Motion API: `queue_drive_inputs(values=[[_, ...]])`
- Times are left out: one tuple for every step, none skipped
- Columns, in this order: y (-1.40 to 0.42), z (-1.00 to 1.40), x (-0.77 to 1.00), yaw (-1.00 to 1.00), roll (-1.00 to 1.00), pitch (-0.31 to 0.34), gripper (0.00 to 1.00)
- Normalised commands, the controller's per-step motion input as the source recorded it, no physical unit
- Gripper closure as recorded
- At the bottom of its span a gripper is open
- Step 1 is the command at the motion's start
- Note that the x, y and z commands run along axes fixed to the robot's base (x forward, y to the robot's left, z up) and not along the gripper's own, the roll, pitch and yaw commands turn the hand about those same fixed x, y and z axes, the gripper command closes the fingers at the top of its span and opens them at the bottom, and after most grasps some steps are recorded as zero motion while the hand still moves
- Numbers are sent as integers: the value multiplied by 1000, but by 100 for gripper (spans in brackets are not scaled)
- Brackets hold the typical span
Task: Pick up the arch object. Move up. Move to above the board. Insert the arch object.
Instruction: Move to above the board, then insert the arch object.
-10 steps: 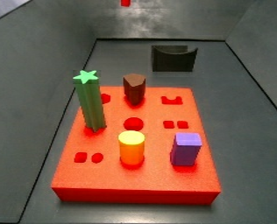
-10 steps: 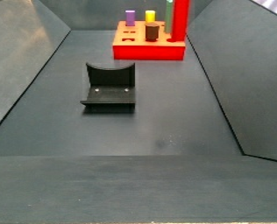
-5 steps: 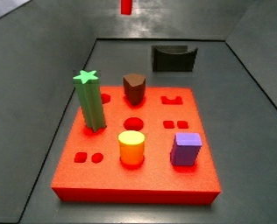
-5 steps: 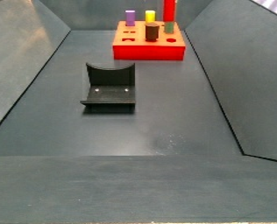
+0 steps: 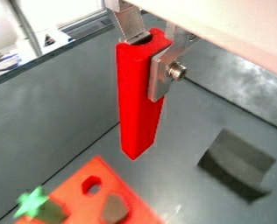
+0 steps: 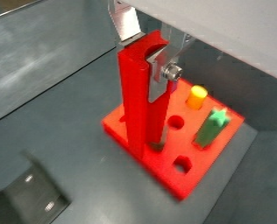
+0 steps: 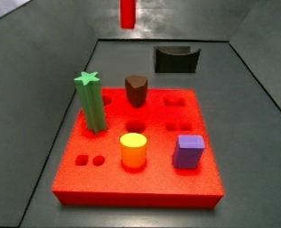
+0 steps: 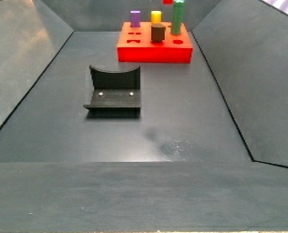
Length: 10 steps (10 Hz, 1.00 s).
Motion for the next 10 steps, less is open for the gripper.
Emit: queue_drive_inputs(values=[[-1000, 112, 115, 9, 1, 125, 100], [-829, 98, 126, 6, 5, 136, 100], [-562, 76, 110, 11, 14, 135, 100], [-404, 60, 98, 6, 22, 132, 100], [-204, 35, 77, 11, 33, 106, 100], [0, -11, -34, 0, 0, 0, 100], [17, -20, 620, -200, 6, 113, 100], [169, -37, 251, -837, 0, 0, 100], [126, -40, 186, -894, 0, 0, 100], [80, -43, 126, -934, 0, 0, 100]])
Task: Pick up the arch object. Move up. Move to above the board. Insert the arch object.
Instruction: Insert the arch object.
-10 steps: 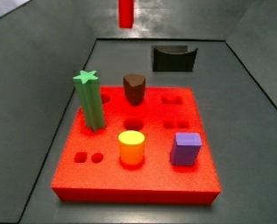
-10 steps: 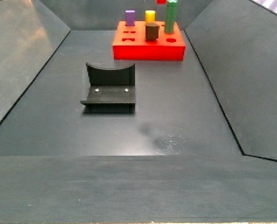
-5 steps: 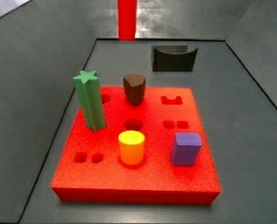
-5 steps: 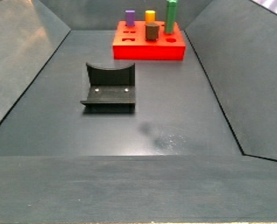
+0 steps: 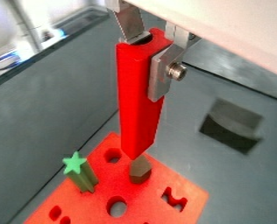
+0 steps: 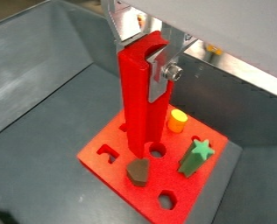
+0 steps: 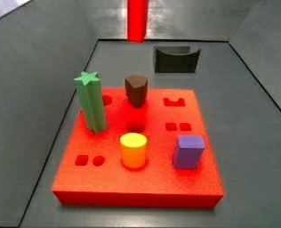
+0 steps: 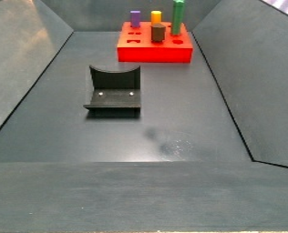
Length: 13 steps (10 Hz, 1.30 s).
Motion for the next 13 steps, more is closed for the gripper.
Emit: queue_drive_inputs(values=[[63, -46, 97, -951, 0, 0, 100], [57, -49, 89, -957, 0, 0, 100], [57, -43, 100, -951, 0, 0, 100], [60, -60, 117, -954, 0, -1, 100], [63, -71, 111, -960, 0, -3, 100], [0, -134, 0, -1000, 0, 0, 100], [0, -140, 0, -1000, 0, 0, 100], [0, -140, 0, -1000, 0, 0, 100], [0, -140, 0, -1000, 0, 0, 100], [0, -140, 0, -1000, 0, 0, 100], [0, -131, 0, -1000, 0, -1, 100], [0, -183, 0, -1000, 6, -19, 100], [0, -331, 177, -929, 71, -46, 100]])
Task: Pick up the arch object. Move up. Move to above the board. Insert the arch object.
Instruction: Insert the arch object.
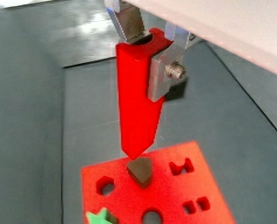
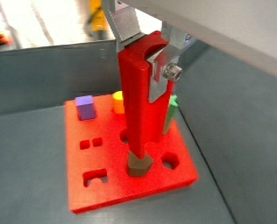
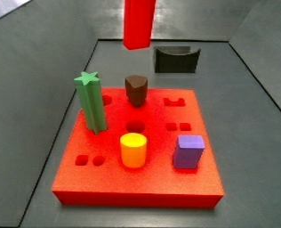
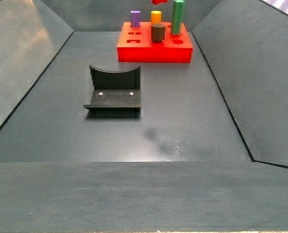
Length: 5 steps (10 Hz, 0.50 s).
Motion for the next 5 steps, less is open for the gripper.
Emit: queue_drive_inputs(values=[[0, -380, 371, -769, 109, -44, 100], [0, -409, 463, -689, 126, -40, 100], [0, -423, 457, -689, 133, -39, 100], [0, -417, 460, -689, 130, -39, 100], [0, -417, 489, -666, 131, -36, 100]])
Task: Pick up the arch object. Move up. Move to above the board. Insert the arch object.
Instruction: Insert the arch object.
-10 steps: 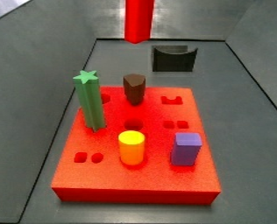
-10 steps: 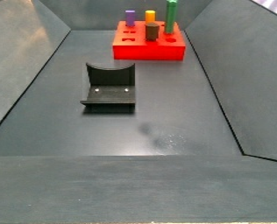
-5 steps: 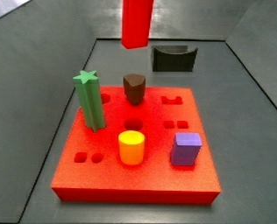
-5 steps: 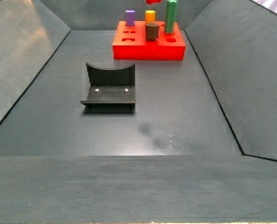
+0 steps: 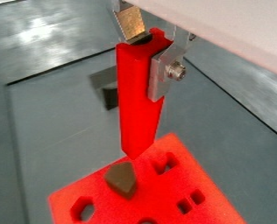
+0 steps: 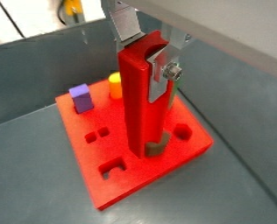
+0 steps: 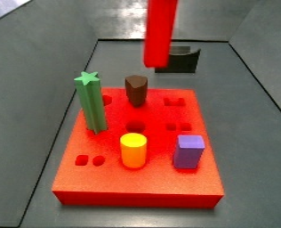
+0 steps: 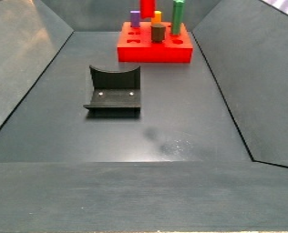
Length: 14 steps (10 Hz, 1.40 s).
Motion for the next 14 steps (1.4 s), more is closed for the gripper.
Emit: queue_drive_inputs(values=[[0, -409, 500, -657, 129, -36, 100], [0, -351, 486, -663, 104, -34, 100], [0, -251, 477, -654, 54, -14, 100], [-209, -374, 577, -446, 27, 0, 100], [-411, -434, 286, -229, 40, 0, 100], [-297, -411, 66, 0, 0, -27, 100], [-240, -423, 26, 0, 0, -6, 100], [0, -303, 0, 0, 0, 0, 100], [77, -151, -180, -69, 0, 0, 100], [17, -137, -117, -91, 0, 0, 100], [60, -166, 0, -111, 0, 0, 100], [69, -189, 174, -69, -7, 0, 100], [114, -197, 251, -83, -20, 0, 100], [157, -177, 303, -89, -30, 0, 100]])
